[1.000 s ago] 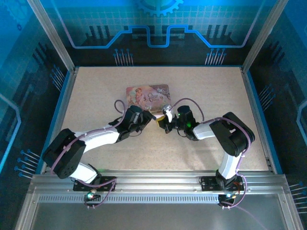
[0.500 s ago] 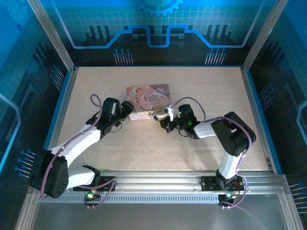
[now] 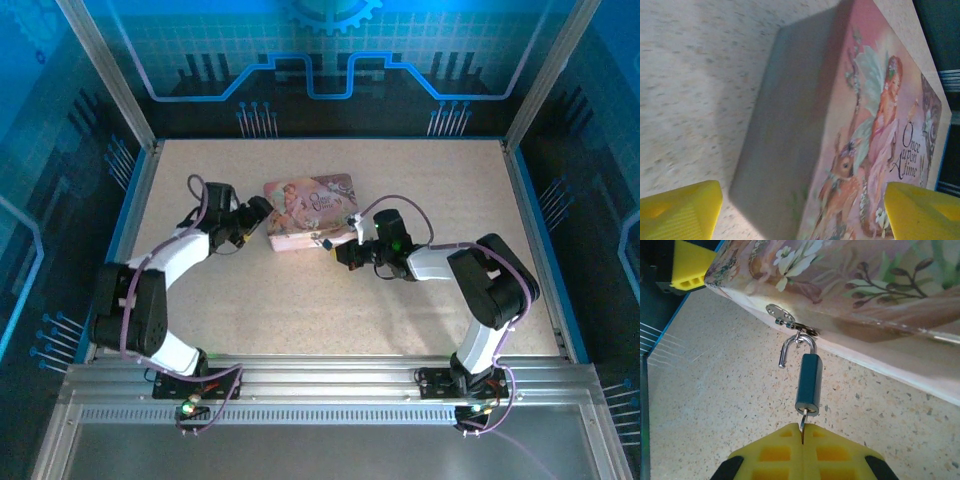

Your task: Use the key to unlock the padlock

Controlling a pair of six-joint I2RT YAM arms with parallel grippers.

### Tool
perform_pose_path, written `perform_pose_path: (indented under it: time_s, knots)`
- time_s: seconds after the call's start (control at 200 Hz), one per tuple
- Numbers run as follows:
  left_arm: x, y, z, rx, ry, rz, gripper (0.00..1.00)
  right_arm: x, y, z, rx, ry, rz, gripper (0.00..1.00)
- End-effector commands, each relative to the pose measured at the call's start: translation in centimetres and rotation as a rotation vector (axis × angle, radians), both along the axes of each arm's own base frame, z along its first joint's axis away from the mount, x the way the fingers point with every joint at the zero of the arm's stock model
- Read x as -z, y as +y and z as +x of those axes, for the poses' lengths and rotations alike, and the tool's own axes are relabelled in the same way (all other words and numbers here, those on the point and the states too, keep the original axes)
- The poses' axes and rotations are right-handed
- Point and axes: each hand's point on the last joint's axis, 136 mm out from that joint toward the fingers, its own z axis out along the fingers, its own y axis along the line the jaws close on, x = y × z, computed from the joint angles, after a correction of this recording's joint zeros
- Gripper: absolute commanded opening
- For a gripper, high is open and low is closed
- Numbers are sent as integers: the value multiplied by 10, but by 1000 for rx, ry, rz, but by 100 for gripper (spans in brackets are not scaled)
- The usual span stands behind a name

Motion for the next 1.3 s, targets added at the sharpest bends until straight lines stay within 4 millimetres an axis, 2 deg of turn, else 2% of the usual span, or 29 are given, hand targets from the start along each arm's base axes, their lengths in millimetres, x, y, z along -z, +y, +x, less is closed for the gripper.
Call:
perform_pose_path:
  time_s: [0.0, 0.225, 0.375, 0.46, 0.62, 0.76, 0.875, 1.121, 1.296]
  knots:
    - [-7, -19, 16, 98, -39, -70, 81, 3, -6, -1, 33, 110, 11, 0]
    - [19, -22, 20, 88, 14, -67, 73, 10, -10, -2, 61, 186, 21, 0]
    - [35, -27, 15, 103, 55, -67, 68, 13, -15, -1, 83, 205, 30, 5]
    - [42, -28, 12, 106, 69, -62, 67, 12, -17, -1, 87, 199, 30, 9]
    - [50, -27, 7, 98, 86, -65, 65, 11, -23, -1, 120, 186, 17, 26]
    - [53, -27, 4, 97, 90, -69, 64, 8, -30, -3, 140, 172, -2, 33]
    - [54, -30, 1, 106, 94, -65, 63, -4, -38, 0, 155, 122, -6, 36]
    - [57, -36, -10, 127, 106, -54, 61, -42, -53, 21, 171, 55, 101, 57]
    - [61, -39, -23, 136, 118, -35, 60, -48, -54, 42, 175, 67, 149, 69]
